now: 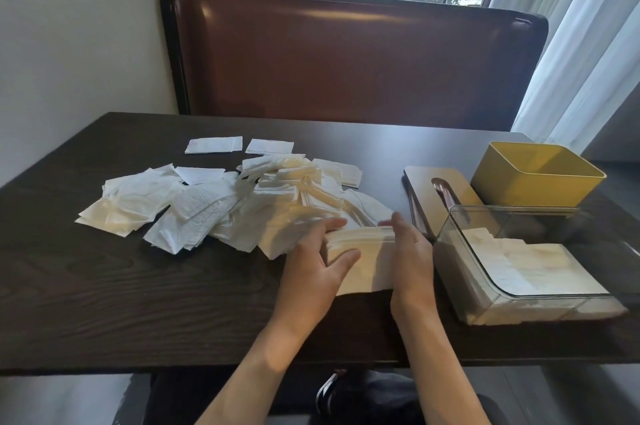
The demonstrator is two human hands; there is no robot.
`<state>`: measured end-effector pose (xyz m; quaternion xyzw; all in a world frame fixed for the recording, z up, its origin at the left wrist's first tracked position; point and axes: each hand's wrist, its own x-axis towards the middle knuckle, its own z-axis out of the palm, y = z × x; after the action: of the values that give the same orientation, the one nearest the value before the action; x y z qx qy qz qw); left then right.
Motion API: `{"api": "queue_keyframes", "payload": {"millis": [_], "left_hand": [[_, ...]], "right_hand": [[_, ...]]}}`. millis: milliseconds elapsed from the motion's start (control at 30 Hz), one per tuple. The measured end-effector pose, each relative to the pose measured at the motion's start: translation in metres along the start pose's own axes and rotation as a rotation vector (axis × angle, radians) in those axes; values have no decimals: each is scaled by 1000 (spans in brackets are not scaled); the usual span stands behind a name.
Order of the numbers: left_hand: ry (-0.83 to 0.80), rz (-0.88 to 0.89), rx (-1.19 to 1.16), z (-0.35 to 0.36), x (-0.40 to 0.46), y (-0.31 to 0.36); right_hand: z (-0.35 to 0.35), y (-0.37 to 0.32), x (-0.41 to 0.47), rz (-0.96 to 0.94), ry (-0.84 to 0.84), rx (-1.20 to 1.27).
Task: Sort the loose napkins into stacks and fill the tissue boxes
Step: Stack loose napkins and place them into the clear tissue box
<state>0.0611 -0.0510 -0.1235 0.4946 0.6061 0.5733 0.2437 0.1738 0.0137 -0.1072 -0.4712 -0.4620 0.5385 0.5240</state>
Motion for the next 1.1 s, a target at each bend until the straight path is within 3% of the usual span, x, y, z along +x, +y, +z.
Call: {"api": "queue_keyframes", "payload": {"millis": [167,367,567,867,1100], "left_hand": [[106,60,14,11,1,4],[219,-106,-295,29,2,5],[408,-155,-333,39,10,8],[302,-201,-299,39,16,1],[350,-153,-243,42,15,7]], "right_hand": [[1,5,-16,-33,12,28],[4,9,-17,10,69,94],[10,12,-19,-12,138,10],[7,18,-14,2,94,-34],[12,16,-8,-20,49,-51]]}}
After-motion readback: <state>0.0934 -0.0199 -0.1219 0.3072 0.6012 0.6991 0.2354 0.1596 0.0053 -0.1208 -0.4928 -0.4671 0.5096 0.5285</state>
